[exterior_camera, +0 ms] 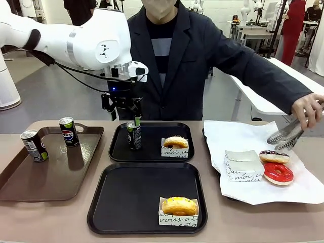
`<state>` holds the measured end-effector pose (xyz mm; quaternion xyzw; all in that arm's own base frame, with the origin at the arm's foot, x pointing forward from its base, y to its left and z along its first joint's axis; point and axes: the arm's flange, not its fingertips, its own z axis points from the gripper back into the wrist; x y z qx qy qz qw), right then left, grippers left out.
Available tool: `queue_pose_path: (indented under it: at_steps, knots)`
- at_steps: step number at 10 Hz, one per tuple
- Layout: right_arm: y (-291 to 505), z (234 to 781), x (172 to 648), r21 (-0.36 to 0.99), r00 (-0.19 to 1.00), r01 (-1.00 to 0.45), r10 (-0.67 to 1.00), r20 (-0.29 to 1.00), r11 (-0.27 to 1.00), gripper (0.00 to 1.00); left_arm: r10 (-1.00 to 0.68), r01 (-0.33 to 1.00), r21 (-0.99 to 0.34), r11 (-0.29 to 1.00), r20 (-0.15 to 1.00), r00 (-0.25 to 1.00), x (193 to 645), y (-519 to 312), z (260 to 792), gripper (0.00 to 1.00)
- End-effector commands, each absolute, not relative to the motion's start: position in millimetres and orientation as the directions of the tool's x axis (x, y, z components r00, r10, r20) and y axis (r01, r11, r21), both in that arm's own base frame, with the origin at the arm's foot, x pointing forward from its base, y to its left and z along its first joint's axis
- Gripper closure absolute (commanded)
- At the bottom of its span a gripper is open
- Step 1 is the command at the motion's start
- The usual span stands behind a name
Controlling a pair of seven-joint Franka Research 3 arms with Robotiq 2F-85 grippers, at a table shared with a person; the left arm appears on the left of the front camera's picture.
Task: Set up donuts and drinks on trays.
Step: Pick up one Pepsi coke from the Handle tray and place it on the Flat Tray without a Pepsi coke.
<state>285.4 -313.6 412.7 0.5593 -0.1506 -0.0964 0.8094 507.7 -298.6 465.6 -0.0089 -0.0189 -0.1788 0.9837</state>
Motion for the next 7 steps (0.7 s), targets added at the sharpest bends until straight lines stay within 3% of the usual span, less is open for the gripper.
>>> queue_pose_path:
  at_steps: [1, 4, 7]
  knots:
    - [-313, 413, 285, 0.937, 0.936, -0.020, -0.324, 0.141, 0.349, 0.00, -0.278, 0.283, -0.081, 0.956, 0.064, 0.958, 467, -213, 474, 0.00]
    - [-313, 413, 285, 0.937, 0.936, -0.020, -0.324, 0.141, 0.349, 0.00, -0.143, 0.158, -0.127, 0.979, 0.120, 0.982, 398, -112, 485, 0.00]
    - [-313, 413, 285, 0.937, 0.936, -0.020, -0.324, 0.141, 0.349, 0.00, -0.112, 0.126, -0.127, 0.984, 0.111, 0.987, 396, -64, 488, 0.00]
